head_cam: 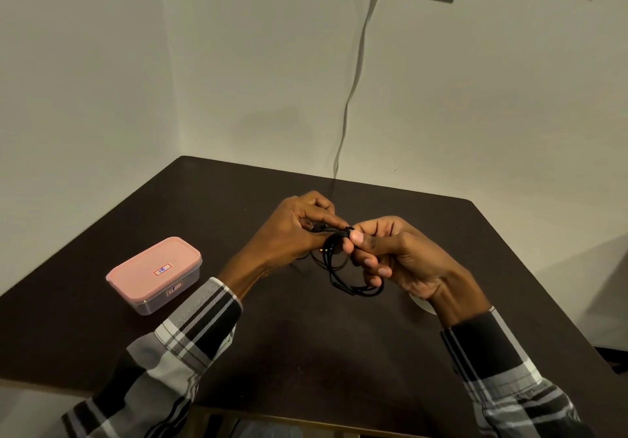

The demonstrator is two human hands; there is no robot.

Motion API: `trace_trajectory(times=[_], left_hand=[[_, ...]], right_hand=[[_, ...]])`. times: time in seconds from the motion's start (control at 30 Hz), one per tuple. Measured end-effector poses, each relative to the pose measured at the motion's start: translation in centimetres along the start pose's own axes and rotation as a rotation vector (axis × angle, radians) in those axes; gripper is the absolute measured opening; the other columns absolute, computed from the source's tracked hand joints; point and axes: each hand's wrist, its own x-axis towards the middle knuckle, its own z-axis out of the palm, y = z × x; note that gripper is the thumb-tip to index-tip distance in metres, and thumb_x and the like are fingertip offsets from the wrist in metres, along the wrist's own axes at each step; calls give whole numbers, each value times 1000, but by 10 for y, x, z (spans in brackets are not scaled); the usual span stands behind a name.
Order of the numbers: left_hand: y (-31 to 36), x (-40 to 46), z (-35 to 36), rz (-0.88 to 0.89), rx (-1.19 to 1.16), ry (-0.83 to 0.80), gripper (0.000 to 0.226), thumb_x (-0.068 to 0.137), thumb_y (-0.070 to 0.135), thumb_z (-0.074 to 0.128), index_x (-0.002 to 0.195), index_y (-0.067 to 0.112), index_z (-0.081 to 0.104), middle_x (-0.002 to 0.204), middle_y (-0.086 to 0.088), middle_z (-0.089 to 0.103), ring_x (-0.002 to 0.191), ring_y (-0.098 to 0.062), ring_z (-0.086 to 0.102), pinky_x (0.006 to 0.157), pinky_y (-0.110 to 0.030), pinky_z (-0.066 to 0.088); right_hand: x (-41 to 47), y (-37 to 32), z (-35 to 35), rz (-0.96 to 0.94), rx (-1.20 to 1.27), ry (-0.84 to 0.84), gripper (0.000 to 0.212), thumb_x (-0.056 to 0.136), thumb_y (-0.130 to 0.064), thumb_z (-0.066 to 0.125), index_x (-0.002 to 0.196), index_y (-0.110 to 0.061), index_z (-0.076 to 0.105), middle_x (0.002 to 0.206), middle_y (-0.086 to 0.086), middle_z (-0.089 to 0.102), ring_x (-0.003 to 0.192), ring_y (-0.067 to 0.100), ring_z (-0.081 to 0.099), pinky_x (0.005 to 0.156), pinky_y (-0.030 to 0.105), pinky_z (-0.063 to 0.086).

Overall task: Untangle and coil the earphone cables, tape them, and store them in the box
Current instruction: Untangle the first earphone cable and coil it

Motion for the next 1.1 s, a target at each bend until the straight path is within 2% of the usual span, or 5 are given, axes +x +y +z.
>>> trace_trajectory(times=[0.27, 0.43, 0.7, 0.9, 1.1], left_hand=[[2, -9, 3, -117, -143, -51, 21, 91, 3, 63, 109, 4, 72, 104, -7, 75, 103, -21, 70, 90, -30, 56], [4, -17, 5, -205, -329, -77, 33, 92, 28, 56, 109, 5, 72, 105, -7, 74, 103, -21, 68, 90, -35, 56], [-4, -20, 6, -167, -307, -59, 23, 83, 3, 70, 106, 4, 73, 105, -15, 73, 103, -25, 68, 87, -29, 54], [-6, -19, 9, -201, -335, -84, 18, 82, -2, 69, 99, 2, 71, 92, -5, 74, 90, -14, 68, 78, -23, 54], [-6, -21, 12, -221, -411, -61, 15, 82, 13, 68, 95, 5, 71, 86, 2, 74, 83, -8, 68, 70, -19, 53]], right_hand=[[0, -2, -2, -1, 6, -1, 18, 94, -16, 58, 85, -3, 68, 57, 2, 50, 39, 4, 40, 42, 20, 47], [1, -1, -3, -4, 17, 32, 20, 96, -15, 56, 84, -4, 68, 57, 2, 49, 38, 3, 40, 42, 20, 46], [2, -3, 2, 7, 44, 86, 22, 92, -15, 53, 80, -3, 67, 56, 3, 46, 36, 4, 40, 41, 21, 45], [2, -3, 1, 18, 18, 88, 26, 93, -16, 54, 77, -5, 71, 57, 5, 49, 37, 6, 42, 42, 21, 47], [3, 2, 3, 30, -6, 122, 23, 92, -18, 55, 79, -5, 70, 55, 3, 52, 41, 8, 46, 49, 24, 50]])
